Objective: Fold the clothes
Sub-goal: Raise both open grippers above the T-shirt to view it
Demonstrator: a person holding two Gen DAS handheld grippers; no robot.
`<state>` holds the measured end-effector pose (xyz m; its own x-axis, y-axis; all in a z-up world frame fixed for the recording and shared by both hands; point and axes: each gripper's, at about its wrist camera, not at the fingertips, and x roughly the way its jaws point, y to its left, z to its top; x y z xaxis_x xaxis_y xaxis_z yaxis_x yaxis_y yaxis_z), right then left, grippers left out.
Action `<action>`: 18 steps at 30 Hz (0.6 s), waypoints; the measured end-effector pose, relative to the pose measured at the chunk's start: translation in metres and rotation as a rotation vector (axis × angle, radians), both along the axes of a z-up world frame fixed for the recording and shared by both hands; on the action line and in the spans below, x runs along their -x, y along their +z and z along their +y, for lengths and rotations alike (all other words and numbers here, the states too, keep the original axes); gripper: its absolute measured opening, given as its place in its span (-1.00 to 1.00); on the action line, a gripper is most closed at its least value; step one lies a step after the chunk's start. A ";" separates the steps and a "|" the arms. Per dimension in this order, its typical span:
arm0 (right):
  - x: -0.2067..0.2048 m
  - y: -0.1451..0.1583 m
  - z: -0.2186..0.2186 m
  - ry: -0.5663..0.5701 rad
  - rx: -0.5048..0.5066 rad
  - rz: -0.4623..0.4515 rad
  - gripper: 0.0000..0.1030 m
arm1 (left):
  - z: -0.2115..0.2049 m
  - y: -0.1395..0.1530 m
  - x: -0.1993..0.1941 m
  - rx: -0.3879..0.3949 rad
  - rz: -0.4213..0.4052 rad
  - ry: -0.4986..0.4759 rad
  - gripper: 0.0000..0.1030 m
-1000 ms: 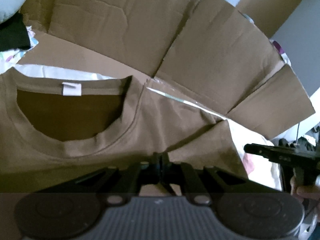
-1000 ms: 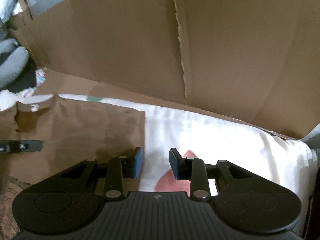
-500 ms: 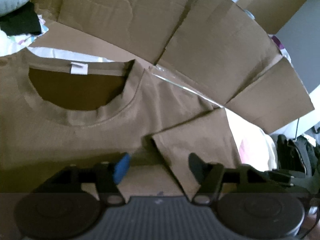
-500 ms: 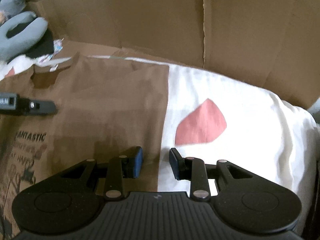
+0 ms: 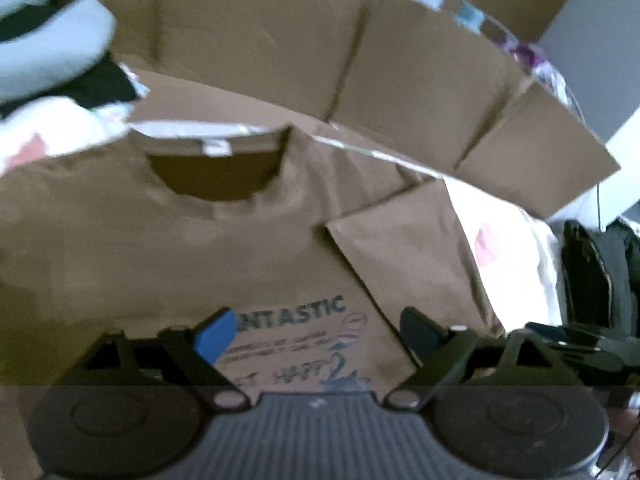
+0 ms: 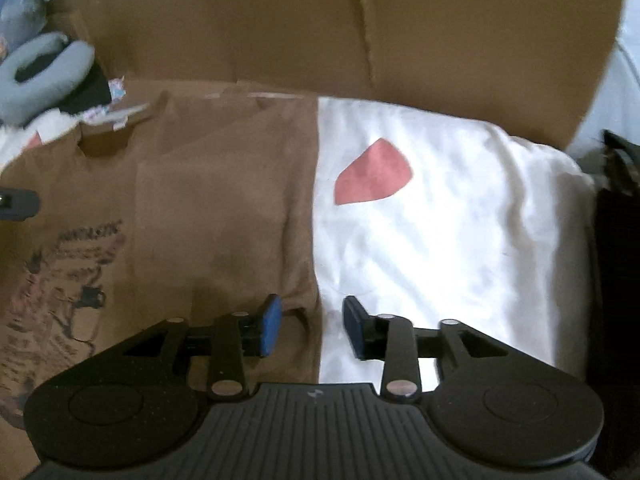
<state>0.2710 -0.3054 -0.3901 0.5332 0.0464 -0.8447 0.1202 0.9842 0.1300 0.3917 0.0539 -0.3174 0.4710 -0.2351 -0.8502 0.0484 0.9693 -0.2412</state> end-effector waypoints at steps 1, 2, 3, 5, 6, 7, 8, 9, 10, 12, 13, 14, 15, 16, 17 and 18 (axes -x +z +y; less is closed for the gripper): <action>0.003 0.008 -0.002 -0.006 -0.008 -0.003 0.14 | 0.005 0.010 0.003 -0.016 -0.008 0.012 0.82; 0.006 0.017 -0.004 -0.009 -0.016 -0.008 0.20 | 0.010 0.022 0.006 -0.031 -0.020 0.027 0.83; 0.009 0.026 -0.006 -0.012 -0.024 -0.012 0.30 | 0.015 0.032 0.008 -0.040 -0.029 0.043 0.86; 0.015 0.044 -0.011 -0.021 -0.043 -0.016 0.48 | 0.026 0.053 0.012 -0.047 -0.043 0.079 0.90; 0.017 0.053 -0.013 -0.026 -0.055 -0.014 0.54 | 0.030 0.064 0.013 -0.048 -0.048 0.095 0.93; 0.018 0.060 -0.014 -0.032 -0.063 -0.012 0.62 | 0.035 0.075 0.015 -0.049 -0.053 0.111 0.94; 0.020 0.068 -0.014 -0.037 -0.068 -0.010 0.66 | 0.039 0.086 0.017 -0.053 -0.058 0.125 0.94; 0.022 0.077 -0.014 -0.041 -0.074 -0.008 0.69 | 0.042 0.097 0.020 -0.064 -0.070 0.132 0.94; 0.024 0.085 -0.014 -0.042 -0.080 -0.005 0.71 | 0.044 0.108 0.023 -0.078 -0.087 0.136 0.95; 0.029 0.104 -0.012 -0.038 -0.093 0.001 0.76 | 0.047 0.130 0.030 -0.114 -0.123 0.144 0.99; 0.032 0.113 -0.011 -0.034 -0.100 0.004 0.82 | 0.049 0.141 0.034 -0.124 -0.132 0.148 0.99; 0.035 0.123 -0.010 -0.029 -0.105 0.004 0.84 | 0.051 0.150 0.037 -0.125 -0.133 0.151 0.99; 0.037 0.132 -0.008 -0.021 -0.107 0.000 0.87 | 0.053 0.159 0.040 -0.123 -0.131 0.153 0.99; 0.039 0.143 -0.006 -0.012 -0.106 -0.002 0.90 | 0.055 0.169 0.044 -0.126 -0.125 0.154 0.99; 0.041 0.154 -0.004 -0.005 -0.102 -0.003 0.92 | 0.057 0.178 0.047 -0.132 -0.120 0.154 0.99; 0.043 0.165 -0.002 0.000 -0.099 -0.004 0.94 | 0.058 0.185 0.051 -0.138 -0.115 0.153 0.99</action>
